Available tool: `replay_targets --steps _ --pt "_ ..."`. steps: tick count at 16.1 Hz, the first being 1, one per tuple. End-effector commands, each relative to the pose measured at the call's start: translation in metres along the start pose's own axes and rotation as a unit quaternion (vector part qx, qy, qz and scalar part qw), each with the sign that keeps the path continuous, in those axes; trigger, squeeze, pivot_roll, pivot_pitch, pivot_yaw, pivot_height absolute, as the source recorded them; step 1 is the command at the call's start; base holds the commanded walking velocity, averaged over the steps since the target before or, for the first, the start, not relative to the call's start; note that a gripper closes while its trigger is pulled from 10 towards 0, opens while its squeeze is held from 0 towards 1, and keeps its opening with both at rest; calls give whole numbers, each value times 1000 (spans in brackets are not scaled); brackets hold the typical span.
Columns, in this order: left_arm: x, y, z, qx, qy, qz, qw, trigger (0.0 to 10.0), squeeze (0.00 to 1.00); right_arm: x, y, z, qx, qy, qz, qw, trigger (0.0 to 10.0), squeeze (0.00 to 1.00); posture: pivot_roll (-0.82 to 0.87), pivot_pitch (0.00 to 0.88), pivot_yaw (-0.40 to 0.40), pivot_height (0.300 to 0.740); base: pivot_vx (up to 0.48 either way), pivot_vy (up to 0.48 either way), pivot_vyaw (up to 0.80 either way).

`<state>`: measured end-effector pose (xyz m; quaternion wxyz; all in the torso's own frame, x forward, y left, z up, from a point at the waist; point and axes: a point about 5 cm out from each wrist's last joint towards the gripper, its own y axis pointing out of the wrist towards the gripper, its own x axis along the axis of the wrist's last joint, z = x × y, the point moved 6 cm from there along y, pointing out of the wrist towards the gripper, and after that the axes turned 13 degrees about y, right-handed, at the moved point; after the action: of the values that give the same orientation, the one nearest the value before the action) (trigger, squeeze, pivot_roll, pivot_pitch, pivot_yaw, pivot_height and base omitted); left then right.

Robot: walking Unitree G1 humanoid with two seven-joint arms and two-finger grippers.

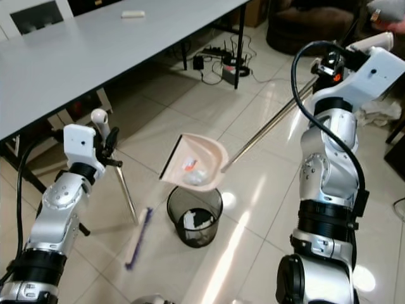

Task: Sweep floor

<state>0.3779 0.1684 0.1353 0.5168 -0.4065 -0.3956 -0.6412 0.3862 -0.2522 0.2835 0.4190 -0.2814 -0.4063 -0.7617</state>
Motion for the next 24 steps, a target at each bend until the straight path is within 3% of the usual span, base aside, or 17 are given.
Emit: replay_targets --steps 1,10,14,20,24 --pt "7 1 4 3 8 -14 1000 10000 0 16 1 7 17 6 -27 999 10000 0 -4 0 50 740 0 0 0" --pt "7 0 2 -11 15 -14 1000 10000 0 9 2 18 47 -17 -16 999 10000 0 -2 0 52 740 0 0 0" --pt "0 -2 -10 -40 22 -3 999 10000 0 1 -3 40 114 -56 -1 992 10000 0 -6 0 54 740 0 0 0" --pt "-5 -4 -7 -38 28 6 999 10000 0 -22 -18 69 191 -96 8 977 10000 0 9 0 50 740 0 0 0" --pt "-5 -8 -2 -35 31 7 999 10000 0 -27 -17 70 191 -98 -1 977 10000 0 28 13 52 740 0 0 0"
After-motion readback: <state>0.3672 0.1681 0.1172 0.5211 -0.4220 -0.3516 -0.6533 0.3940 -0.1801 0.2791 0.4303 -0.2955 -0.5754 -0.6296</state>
